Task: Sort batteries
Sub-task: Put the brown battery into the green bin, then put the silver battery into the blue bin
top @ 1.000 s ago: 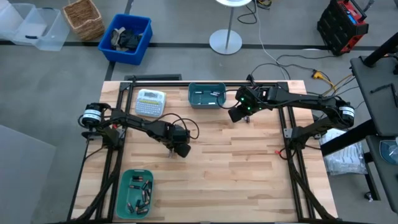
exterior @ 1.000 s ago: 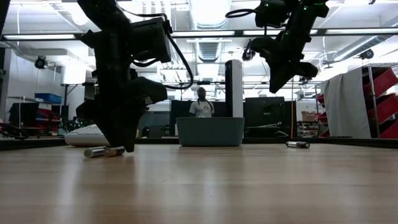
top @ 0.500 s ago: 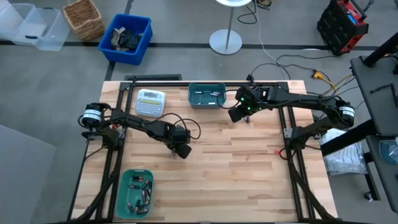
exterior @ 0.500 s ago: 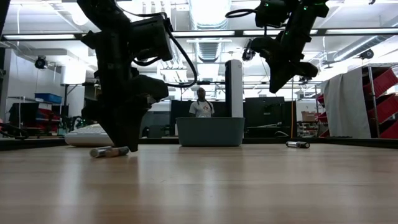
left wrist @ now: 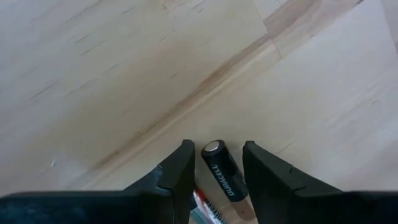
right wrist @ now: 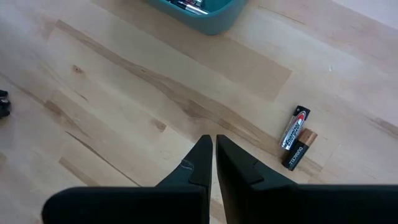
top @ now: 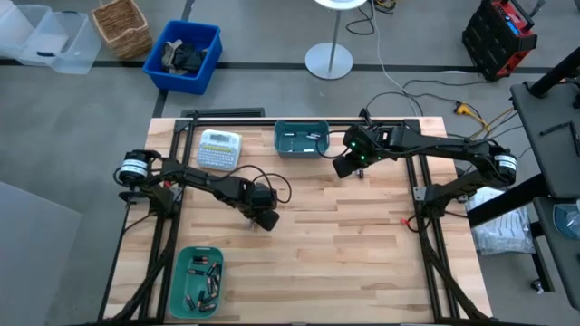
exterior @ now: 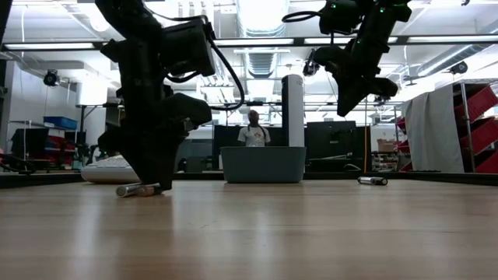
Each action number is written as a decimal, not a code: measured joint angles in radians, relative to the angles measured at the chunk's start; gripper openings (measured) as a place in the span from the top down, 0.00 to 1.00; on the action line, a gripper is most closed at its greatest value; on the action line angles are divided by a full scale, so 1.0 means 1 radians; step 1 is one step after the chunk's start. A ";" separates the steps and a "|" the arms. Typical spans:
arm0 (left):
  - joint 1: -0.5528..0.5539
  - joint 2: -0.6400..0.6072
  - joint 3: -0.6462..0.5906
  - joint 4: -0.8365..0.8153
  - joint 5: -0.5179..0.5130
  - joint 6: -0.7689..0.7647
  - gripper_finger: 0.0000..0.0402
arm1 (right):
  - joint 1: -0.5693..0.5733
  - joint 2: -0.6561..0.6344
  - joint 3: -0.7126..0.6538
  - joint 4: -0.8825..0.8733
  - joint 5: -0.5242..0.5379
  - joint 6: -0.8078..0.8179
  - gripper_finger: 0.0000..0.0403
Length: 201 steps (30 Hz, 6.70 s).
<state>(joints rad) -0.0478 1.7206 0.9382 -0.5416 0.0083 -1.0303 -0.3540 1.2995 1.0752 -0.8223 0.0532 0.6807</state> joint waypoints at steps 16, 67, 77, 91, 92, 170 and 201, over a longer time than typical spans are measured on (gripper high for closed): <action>-0.006 0.020 -0.019 0.069 0.001 -0.002 0.74 | 0.000 0.000 0.000 0.002 0.000 -0.001 0.97; 0.009 -0.086 0.244 -0.383 -0.150 0.751 0.95 | 0.000 0.000 0.000 0.029 0.002 -0.017 0.97; 0.009 -0.242 0.327 -0.562 -0.158 0.901 0.95 | 0.000 0.000 0.000 0.029 0.001 -0.018 0.97; -0.256 -0.657 0.222 -0.651 0.202 0.635 0.95 | 0.000 0.000 0.000 0.055 0.009 -0.051 0.97; -0.302 -0.674 0.220 -0.652 0.203 0.595 0.95 | 0.000 0.000 0.000 0.054 0.014 -0.053 0.97; -0.825 -0.396 -0.076 -0.080 0.118 0.253 0.76 | -0.005 0.000 0.000 0.080 0.045 -0.076 0.97; -0.714 -0.714 0.036 -0.520 -0.666 0.149 0.80 | -0.027 0.000 0.237 0.036 -0.035 -0.005 0.97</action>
<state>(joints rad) -0.7620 1.0068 0.9741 -1.0620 -0.6575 -0.8812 -0.3805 1.2991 1.3125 -0.7866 0.0181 0.6758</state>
